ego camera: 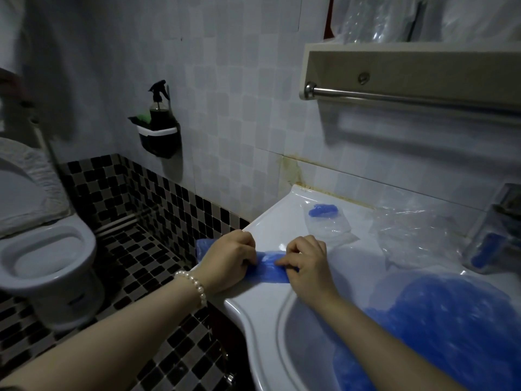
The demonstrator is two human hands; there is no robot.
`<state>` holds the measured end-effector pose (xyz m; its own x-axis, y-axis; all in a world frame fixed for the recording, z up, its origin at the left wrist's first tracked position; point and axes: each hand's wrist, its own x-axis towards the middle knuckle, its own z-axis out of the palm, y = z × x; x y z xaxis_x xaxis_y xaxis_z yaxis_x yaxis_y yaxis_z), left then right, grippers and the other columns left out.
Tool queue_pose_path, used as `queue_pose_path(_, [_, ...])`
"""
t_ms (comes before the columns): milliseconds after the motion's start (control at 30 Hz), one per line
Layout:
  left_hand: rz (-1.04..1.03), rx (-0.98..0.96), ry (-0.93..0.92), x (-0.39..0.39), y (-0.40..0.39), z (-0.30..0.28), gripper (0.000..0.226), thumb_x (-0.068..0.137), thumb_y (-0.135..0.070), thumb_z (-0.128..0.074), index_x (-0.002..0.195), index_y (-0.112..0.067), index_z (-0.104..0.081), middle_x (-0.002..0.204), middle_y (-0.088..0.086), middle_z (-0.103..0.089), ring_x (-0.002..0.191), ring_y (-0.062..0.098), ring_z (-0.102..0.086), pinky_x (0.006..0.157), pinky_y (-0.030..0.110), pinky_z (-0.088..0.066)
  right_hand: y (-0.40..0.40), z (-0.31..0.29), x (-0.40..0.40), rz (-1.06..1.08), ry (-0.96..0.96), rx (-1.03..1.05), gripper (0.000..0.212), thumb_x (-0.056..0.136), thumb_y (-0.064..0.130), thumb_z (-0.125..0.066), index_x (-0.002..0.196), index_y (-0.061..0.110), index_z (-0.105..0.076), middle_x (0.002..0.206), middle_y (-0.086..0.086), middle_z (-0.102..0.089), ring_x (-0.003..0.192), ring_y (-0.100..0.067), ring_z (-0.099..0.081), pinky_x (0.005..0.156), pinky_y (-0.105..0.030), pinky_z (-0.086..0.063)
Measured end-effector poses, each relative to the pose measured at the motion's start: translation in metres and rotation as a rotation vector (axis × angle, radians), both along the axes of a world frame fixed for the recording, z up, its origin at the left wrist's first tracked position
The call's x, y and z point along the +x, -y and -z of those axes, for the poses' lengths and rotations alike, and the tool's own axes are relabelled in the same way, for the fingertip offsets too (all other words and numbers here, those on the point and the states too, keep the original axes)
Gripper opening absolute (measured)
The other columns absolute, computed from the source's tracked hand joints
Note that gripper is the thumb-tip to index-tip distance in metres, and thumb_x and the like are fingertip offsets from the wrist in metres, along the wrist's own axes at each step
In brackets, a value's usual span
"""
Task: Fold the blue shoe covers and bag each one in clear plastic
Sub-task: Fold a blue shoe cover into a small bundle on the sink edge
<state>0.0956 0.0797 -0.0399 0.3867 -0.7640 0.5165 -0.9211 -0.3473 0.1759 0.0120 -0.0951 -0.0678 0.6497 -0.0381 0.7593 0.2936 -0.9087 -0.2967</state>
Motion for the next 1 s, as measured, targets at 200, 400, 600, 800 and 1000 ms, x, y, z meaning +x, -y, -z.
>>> queue_pose_path(200, [0.060, 0.066, 0.011, 0.004, -0.013, -0.001, 0.021, 0.062, -0.003, -0.062, 0.068, -0.018, -0.075, 0.074, -0.005, -0.064, 0.065, 0.014, -0.060, 0.053, 0.022, -0.052, 0.016, -0.009, -0.017, -0.094, -0.259, -0.071, 0.029, 0.070, 0.021, -0.048, 0.077, 0.019, -0.076, 0.076, 0.007, -0.058, 0.080, -0.006, -0.045, 0.075, -0.027, -0.031])
queue_pose_path(400, [0.043, 0.299, -0.015, -0.005, -0.039, -0.021, 0.020, 0.079, -0.012, -0.062, 0.090, -0.021, -0.076, 0.092, -0.007, -0.065, 0.075, 0.005, -0.061, 0.064, 0.015, -0.050, 0.029, -0.036, -0.018, -0.083, -0.525, -0.262, 0.021, 0.072, 0.004, -0.070, 0.090, 0.012, -0.077, 0.088, -0.002, -0.072, 0.085, -0.023, -0.059, 0.081, -0.037, -0.045])
queue_pose_path(600, [0.094, 0.802, -0.507, -0.034, -0.045, -0.075, 0.026, 0.088, -0.029, -0.063, 0.114, -0.030, -0.066, 0.104, -0.018, -0.062, 0.092, -0.003, -0.058, 0.084, 0.017, -0.047, 0.039, -0.035, 0.022, 0.022, -0.581, -0.294, 0.028, 0.072, -0.008, -0.058, 0.090, 0.007, -0.075, 0.091, -0.013, -0.069, 0.085, -0.030, -0.063, 0.081, -0.035, -0.050])
queue_pose_path(800, [0.113, 0.267, -0.506, -0.018, -0.032, -0.089, 0.025, 0.091, -0.010, -0.059, 0.111, -0.022, -0.068, 0.119, -0.009, -0.064, 0.109, -0.001, -0.058, 0.097, 0.025, -0.047, 0.029, -0.033, 0.033, -0.149, -0.519, -0.426, 0.027, 0.044, -0.015, -0.076, 0.060, 0.006, -0.070, 0.063, -0.009, -0.066, 0.055, -0.026, -0.062, 0.051, -0.032, -0.055])
queue_pose_path(1000, [0.203, 0.369, -0.213, -0.008, -0.005, -0.031, 0.035, 0.097, -0.031, -0.048, 0.131, -0.023, -0.056, 0.148, -0.013, -0.036, 0.138, -0.002, -0.015, 0.114, 0.013, -0.007, 0.021, -0.038, 0.028, -0.145, -0.542, -0.210, 0.025, 0.070, -0.010, -0.064, 0.087, 0.004, -0.076, 0.089, -0.016, -0.070, 0.084, -0.030, -0.065, 0.079, -0.035, -0.054])
